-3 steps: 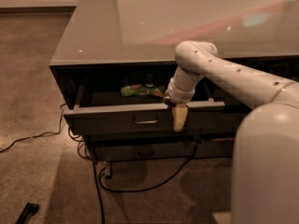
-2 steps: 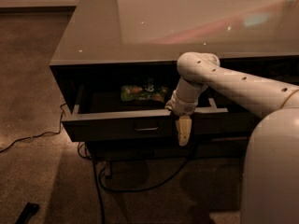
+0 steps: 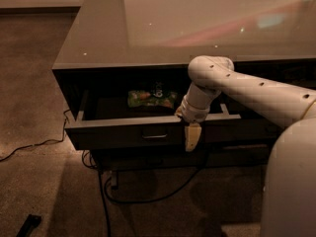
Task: Open top drawer
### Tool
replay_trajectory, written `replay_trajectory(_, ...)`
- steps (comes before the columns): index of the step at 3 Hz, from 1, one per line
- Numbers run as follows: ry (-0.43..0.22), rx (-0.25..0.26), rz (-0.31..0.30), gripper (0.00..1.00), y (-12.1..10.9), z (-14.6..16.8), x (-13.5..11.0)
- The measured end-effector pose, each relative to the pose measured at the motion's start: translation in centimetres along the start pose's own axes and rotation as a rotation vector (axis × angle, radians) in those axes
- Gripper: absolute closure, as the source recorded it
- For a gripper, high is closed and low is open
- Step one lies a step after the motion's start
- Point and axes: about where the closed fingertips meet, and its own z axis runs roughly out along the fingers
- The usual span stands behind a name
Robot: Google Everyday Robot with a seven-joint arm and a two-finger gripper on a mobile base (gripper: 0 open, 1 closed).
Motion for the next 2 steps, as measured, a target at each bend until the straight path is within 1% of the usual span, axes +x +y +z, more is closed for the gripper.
replay_trajectory(2, 0.072, 0.073, 0.022, 0.65, 1.4, -2.6, 0.0)
